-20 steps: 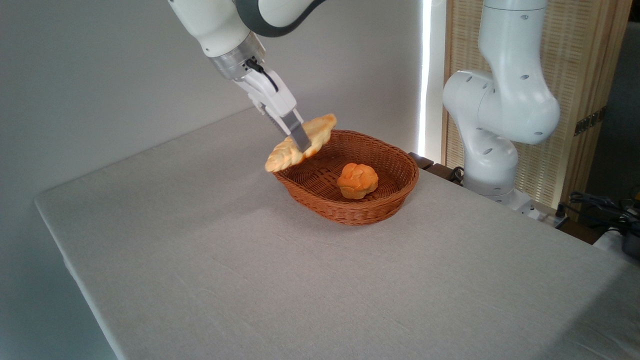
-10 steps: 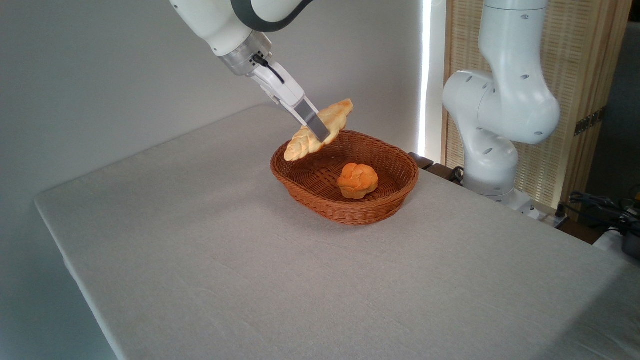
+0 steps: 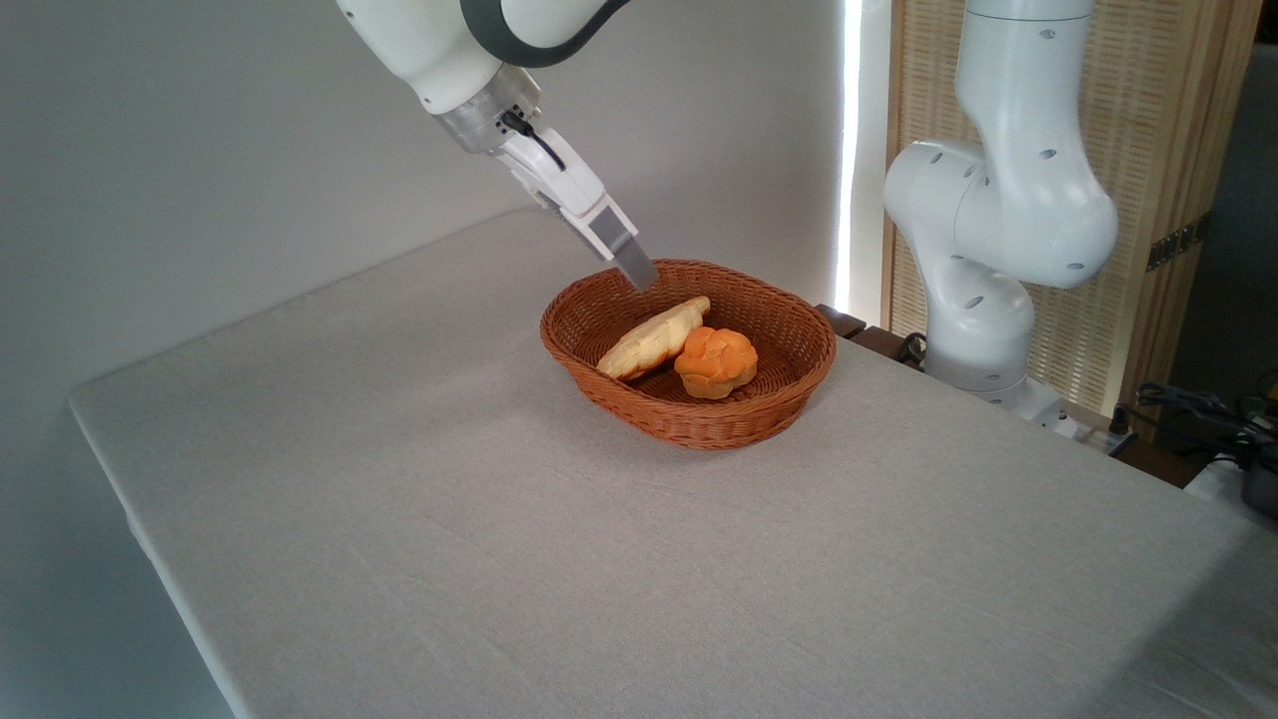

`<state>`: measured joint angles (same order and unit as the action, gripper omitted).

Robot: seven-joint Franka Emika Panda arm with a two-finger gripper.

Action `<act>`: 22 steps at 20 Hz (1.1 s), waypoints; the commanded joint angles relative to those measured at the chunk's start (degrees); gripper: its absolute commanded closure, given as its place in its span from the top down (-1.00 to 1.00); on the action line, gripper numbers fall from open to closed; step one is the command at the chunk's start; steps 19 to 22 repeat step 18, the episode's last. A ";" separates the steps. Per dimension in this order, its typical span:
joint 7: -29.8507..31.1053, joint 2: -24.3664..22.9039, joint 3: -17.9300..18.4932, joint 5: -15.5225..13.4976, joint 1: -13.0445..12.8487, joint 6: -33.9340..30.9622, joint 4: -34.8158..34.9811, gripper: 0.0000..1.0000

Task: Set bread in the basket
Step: 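Lower the croissant into the basket beside the muffin and release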

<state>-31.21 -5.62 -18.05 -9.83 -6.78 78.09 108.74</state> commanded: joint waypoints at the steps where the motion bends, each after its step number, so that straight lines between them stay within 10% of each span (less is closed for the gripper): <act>1: -0.26 -0.18 4.49 -0.02 0.98 8.01 -3.36 1.00; 14: -0.52 0.43 17.68 2.80 1.07 29.30 -3.28 1.00; 22: -0.52 0.52 18.66 2.71 1.24 32.38 -3.28 1.00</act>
